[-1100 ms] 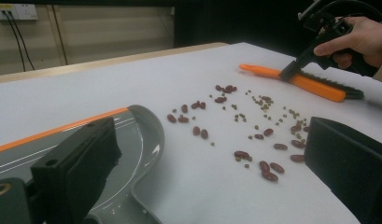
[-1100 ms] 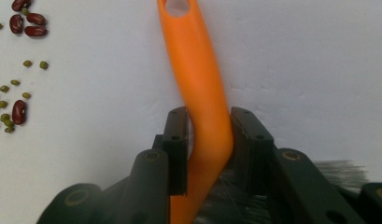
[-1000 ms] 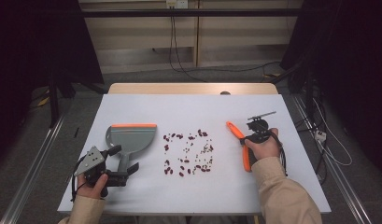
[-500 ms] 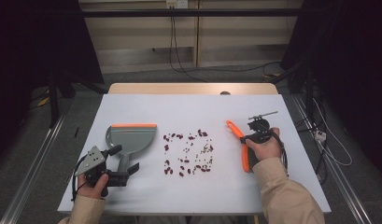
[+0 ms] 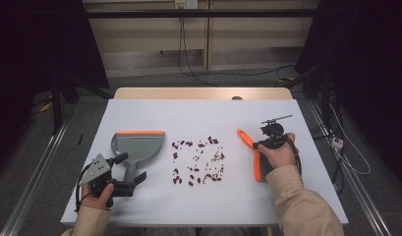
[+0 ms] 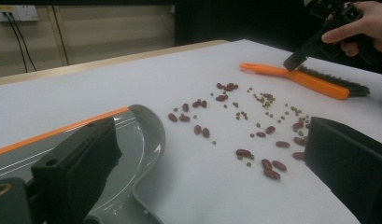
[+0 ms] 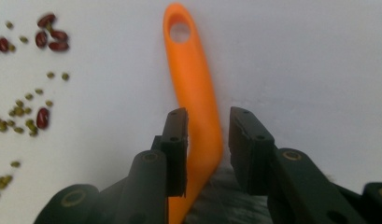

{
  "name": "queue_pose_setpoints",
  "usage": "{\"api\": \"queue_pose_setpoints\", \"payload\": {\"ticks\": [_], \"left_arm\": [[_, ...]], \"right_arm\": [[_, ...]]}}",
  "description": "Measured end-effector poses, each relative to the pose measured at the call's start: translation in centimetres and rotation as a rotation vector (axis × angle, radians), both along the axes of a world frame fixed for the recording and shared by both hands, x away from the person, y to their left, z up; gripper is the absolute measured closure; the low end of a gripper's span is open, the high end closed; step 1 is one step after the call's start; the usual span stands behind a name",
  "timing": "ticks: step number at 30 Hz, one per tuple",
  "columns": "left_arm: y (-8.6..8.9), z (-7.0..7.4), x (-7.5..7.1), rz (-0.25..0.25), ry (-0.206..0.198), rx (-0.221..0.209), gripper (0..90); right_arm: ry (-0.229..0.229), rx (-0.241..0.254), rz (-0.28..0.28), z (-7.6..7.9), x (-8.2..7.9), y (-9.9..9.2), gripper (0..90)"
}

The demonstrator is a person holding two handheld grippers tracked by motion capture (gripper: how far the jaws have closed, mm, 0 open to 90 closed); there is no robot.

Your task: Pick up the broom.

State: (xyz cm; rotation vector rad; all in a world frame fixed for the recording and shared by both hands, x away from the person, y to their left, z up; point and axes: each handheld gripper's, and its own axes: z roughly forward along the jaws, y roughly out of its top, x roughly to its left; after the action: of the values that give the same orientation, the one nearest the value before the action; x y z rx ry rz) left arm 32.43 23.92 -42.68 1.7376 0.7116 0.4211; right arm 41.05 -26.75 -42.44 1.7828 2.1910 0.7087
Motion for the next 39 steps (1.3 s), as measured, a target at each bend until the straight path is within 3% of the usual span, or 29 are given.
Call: {"api": "queue_pose_setpoints", "payload": {"ticks": [1,3,4,8,10,14,18,25,30,34,39], "left_arm": [[0.0,0.0,0.0,-0.001,0.001,0.005,3.0],[-0.1,-0.1,0.0,0.001,0.005,0.007,3.0],[-0.1,-0.1,0.0,-0.002,0.005,0.005,3.0],[-0.3,-0.1,0.1,-0.009,-0.001,0.019,3.0],[-0.4,-0.2,0.2,-0.014,-0.002,0.024,3.0],[-0.5,-0.1,0.2,-0.017,-0.004,0.023,3.0],[-0.6,-0.1,0.3,-0.014,-0.001,0.014,3.0],[-0.6,-0.1,0.3,-0.012,-0.002,0.018,3.1],[-0.3,-0.1,0.3,-0.001,-0.001,0.019,3.1],[-0.5,0.0,0.1,-0.005,-0.005,0.019,3.2],[-0.8,0.1,-0.2,-0.011,-0.009,0.019,3.3]], "right_arm": [[0.025,-0.021,0.006,0.0,-0.1,0.2,64.9],[0.078,-0.009,0.003,-0.3,-0.1,0.4,63.2],[0.084,-0.026,0.001,-0.4,0.0,0.5,62.5],[0.140,-0.030,-0.023,-1.1,1.0,0.8,67.0],[0.186,-0.069,-0.014,-0.9,1.7,1.2,69.6],[0.185,-0.117,0.003,-0.8,1.7,1.8,70.1],[0.116,-0.045,0.017,-1.0,1.3,0.8,70.1],[0.036,-0.053,0.051,-1.0,2.1,1.8,70.0],[-0.068,-0.036,0.057,-0.2,1.3,1.8,70.2],[-0.193,-0.004,0.043,1.0,-0.5,1.1,70.4],[-0.396,0.059,0.018,1.7,-3.7,0.2,70.4]]}}
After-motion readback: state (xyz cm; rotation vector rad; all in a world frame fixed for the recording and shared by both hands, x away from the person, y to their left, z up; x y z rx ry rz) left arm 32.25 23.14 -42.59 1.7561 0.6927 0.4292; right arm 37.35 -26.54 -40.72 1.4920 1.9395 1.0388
